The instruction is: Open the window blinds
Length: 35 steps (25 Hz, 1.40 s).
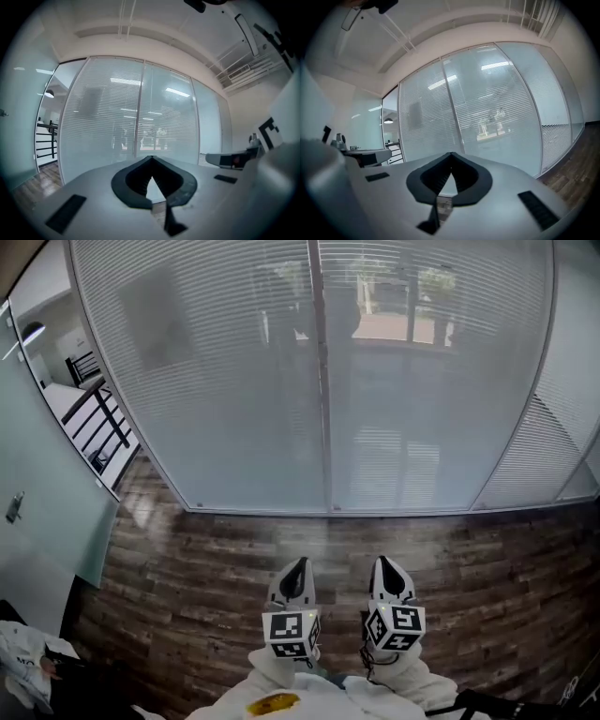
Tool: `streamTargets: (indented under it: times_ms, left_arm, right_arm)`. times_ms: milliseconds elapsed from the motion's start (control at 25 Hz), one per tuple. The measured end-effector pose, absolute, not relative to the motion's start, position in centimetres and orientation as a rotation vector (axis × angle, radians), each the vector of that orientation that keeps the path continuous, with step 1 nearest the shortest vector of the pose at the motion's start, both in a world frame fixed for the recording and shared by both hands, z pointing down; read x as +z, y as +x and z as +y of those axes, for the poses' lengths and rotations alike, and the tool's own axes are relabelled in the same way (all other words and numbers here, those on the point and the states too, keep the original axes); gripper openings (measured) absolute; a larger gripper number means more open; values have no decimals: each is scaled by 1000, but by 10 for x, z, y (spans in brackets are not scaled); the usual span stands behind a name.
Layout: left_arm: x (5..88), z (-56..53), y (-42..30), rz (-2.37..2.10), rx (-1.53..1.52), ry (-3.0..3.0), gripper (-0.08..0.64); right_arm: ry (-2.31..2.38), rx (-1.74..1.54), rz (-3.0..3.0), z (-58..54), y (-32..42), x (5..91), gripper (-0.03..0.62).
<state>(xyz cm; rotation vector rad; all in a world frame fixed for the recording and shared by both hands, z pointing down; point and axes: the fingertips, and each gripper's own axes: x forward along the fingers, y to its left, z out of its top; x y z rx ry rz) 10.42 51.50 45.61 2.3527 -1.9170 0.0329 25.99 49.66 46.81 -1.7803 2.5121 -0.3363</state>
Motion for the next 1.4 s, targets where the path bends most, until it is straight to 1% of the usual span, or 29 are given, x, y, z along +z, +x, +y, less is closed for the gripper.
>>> streamTargets:
  times_ms: [360,760,920,1080,1400]
  left_arm:
    - [462,397,78,-1891,23,2390,0]
    - [441,230,3,-1876,28,2447,0]
    - [442,180,-23,-1879,38,2455,0]
    - [449,142,-39,-1868,47,2433,0]
    - [466,81,-42,-1821,72,2438,0]
  right_arm:
    - [-1807,-336,2485,379,231,476,11]
    - [-1794,-303,2443,206,153,451,11]
    - [-1805,-297,2429,158,130,450,11]
    - [-1839,-311,2415,125,124,454,11]
    - [-1913,-326,2375,61,130,464,11]
